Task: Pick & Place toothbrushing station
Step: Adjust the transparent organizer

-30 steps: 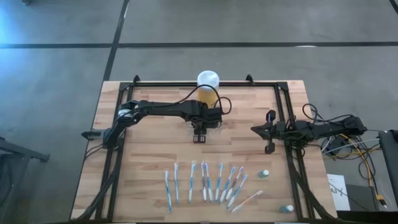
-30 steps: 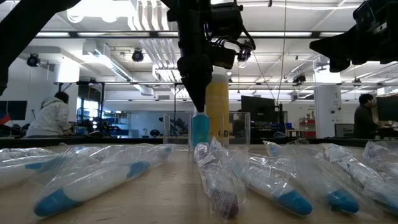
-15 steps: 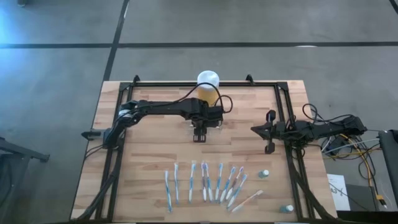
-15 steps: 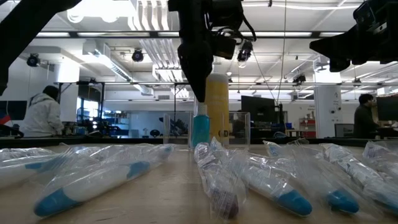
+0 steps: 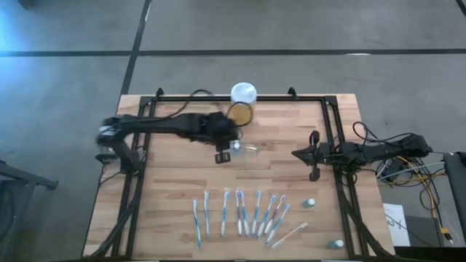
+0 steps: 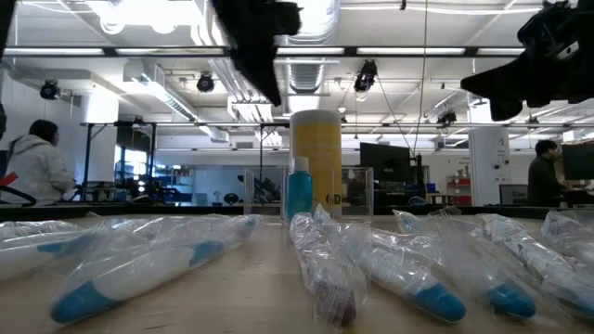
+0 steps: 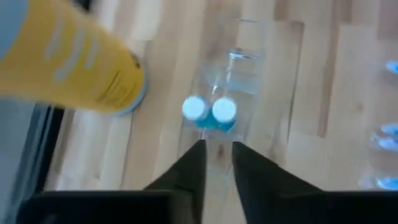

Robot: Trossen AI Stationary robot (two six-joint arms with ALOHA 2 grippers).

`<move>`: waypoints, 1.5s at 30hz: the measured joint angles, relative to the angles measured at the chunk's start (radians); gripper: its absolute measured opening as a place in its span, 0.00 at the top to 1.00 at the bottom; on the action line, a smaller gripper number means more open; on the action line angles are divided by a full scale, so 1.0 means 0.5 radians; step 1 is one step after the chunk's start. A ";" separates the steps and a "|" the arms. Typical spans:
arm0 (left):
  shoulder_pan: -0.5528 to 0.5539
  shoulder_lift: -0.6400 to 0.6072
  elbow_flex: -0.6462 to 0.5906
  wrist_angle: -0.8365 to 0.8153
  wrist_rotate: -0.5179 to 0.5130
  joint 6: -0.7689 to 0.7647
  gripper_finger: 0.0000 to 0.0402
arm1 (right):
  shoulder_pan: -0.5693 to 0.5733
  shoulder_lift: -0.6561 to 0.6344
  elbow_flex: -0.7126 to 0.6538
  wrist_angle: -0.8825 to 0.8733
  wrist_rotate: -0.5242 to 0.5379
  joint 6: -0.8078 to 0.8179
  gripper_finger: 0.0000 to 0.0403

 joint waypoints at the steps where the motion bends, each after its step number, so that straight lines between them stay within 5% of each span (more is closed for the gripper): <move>1: -0.003 -0.113 -0.188 0.141 -0.021 -0.066 0.87 | 0.000 0.037 0.000 0.002 -0.018 0.029 0.98; 4: -0.012 -0.388 -0.719 0.597 -0.088 -0.236 0.97 | 0.000 0.165 0.000 0.063 -0.033 0.103 0.98; 8: -0.028 -0.660 -1.297 1.146 -0.280 -0.433 0.98 | 0.000 0.369 0.000 0.254 -0.033 0.111 0.98; 12: -0.025 -0.788 -1.720 1.554 -0.547 -0.669 0.99 | -0.001 0.603 0.000 0.479 -0.106 0.076 0.98; 16: -0.029 -0.792 -1.959 1.846 -0.546 -0.825 0.99 | 0.000 0.850 0.000 0.731 -0.229 0.035 0.98; 26: -0.030 -0.564 -2.004 1.921 -0.620 -1.065 0.99 | -0.108 1.448 0.030 1.187 -0.223 -0.023 0.98; 45: -0.030 -0.233 -1.890 1.941 -0.646 -1.105 0.99 | -0.166 2.461 0.582 1.167 -0.226 -0.132 0.98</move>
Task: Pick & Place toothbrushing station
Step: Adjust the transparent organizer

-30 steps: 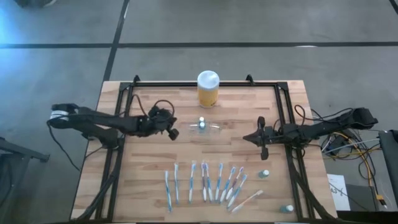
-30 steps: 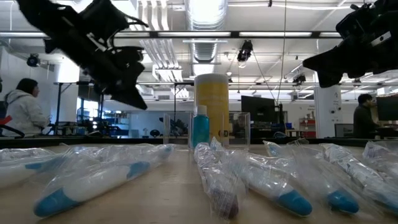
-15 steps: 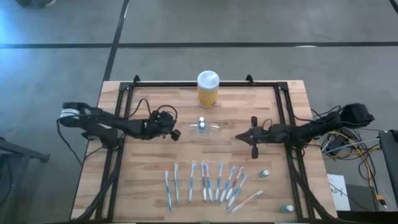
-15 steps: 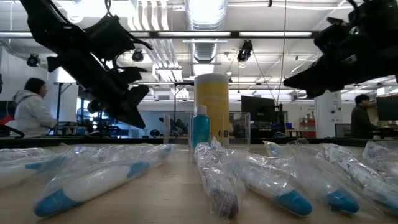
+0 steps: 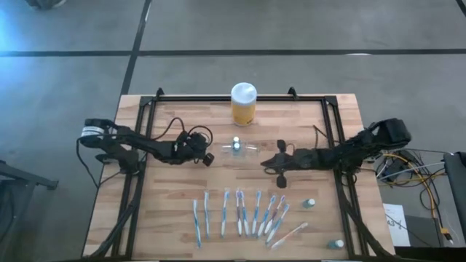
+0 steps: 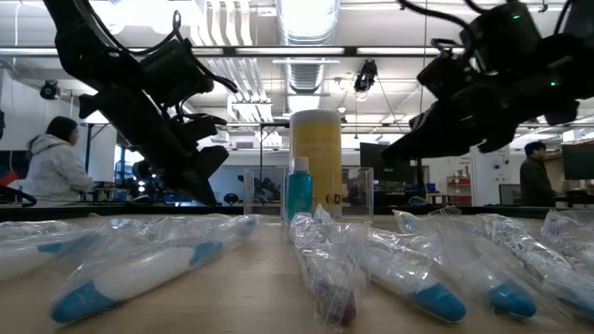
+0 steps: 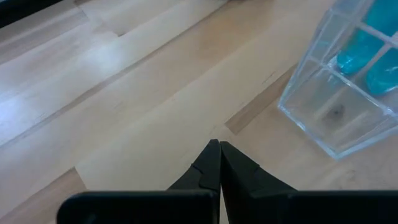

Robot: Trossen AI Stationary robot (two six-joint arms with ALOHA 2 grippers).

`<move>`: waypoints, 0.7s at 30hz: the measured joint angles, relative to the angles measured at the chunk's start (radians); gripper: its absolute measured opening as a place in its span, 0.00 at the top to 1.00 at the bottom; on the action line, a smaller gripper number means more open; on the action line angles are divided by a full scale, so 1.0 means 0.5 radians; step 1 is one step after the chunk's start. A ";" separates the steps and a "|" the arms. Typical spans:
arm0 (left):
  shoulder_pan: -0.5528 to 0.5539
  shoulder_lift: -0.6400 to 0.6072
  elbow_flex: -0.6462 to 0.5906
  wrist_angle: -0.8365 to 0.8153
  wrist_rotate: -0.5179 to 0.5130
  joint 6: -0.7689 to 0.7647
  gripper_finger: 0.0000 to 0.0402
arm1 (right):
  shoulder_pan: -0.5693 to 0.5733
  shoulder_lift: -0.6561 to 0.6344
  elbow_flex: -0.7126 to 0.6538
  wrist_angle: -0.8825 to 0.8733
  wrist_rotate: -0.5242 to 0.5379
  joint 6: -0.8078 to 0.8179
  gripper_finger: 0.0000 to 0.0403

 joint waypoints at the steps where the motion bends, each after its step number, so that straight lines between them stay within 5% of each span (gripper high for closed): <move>1: 0.000 0.000 0.001 0.002 0.005 0.005 0.99 | -0.009 0.040 0.026 0.001 0.000 -0.005 0.98; 11: 0.000 -0.015 0.000 0.002 0.065 0.027 0.99 | -0.120 0.267 0.161 -0.069 0.011 0.094 0.98; 21: -0.009 -0.012 0.003 0.067 0.194 0.043 0.99 | -0.176 0.193 0.103 -0.069 0.099 0.219 0.98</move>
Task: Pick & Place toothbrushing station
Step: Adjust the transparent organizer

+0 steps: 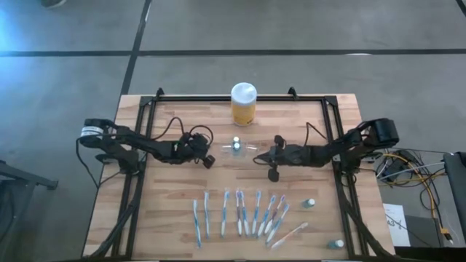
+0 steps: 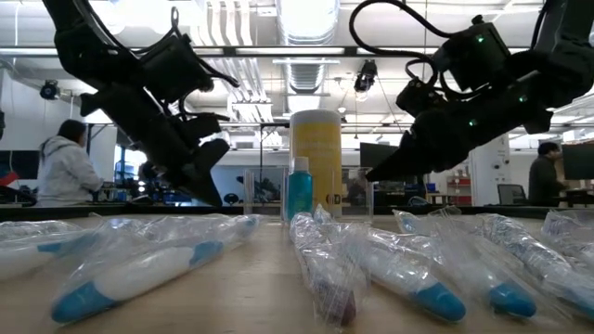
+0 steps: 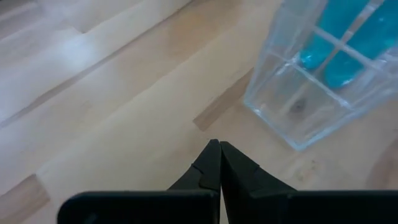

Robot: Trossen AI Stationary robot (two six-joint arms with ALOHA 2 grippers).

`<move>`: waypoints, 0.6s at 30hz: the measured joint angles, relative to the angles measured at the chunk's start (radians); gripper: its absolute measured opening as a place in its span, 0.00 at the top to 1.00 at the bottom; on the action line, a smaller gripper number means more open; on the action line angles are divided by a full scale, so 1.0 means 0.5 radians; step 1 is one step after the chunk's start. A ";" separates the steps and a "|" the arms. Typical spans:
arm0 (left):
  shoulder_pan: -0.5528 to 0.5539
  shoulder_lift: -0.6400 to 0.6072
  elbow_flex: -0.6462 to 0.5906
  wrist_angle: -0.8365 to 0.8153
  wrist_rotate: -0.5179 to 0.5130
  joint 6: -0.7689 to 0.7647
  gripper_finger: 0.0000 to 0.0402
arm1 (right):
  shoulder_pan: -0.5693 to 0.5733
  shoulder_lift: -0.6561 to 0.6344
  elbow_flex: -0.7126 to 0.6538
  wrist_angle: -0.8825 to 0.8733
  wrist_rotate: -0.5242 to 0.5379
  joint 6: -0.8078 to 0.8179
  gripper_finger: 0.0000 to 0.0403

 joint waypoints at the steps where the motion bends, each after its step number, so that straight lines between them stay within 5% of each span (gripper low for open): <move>1: -0.008 0.004 0.013 0.001 0.003 0.004 0.99 | 0.000 -0.003 -0.005 -0.002 0.013 0.009 0.98; 18: -0.055 0.164 0.197 0.010 0.026 0.100 1.00 | -0.021 -0.005 -0.012 -0.005 0.019 0.003 0.98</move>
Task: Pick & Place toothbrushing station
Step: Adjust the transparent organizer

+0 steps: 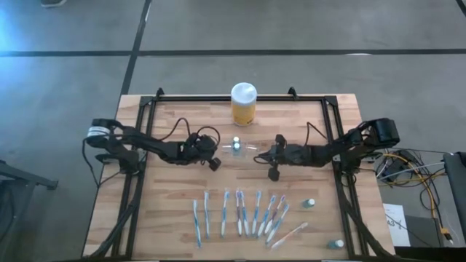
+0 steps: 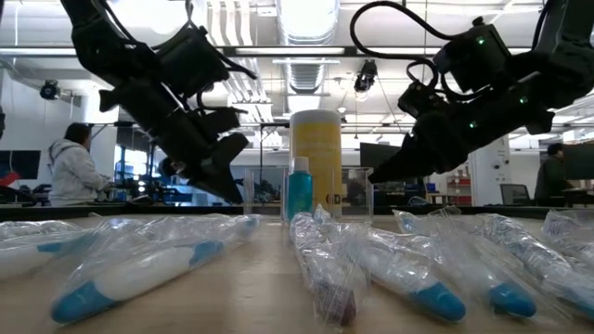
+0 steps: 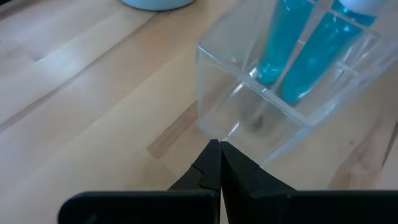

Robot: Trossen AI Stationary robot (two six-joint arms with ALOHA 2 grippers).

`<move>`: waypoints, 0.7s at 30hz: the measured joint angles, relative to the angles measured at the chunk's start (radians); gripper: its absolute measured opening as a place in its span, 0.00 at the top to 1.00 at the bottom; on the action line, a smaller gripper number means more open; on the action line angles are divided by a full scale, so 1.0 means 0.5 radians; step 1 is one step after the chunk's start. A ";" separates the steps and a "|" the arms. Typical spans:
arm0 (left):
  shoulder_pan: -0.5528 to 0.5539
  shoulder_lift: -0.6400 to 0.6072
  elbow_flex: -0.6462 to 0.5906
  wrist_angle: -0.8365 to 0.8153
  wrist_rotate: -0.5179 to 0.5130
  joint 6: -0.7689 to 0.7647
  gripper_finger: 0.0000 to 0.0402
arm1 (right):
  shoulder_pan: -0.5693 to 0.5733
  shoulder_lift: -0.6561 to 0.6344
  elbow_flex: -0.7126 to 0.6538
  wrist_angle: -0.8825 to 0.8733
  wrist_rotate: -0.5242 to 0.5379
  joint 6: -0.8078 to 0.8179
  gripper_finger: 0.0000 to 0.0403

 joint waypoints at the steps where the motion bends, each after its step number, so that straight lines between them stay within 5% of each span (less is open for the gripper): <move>1: -0.006 0.008 0.008 0.000 0.003 0.001 1.00 | -0.006 0.000 0.000 0.001 0.000 0.004 0.98; 21: -0.032 0.050 0.058 -0.042 0.061 0.057 1.00 | -0.012 -0.001 -0.004 0.000 0.046 0.021 0.98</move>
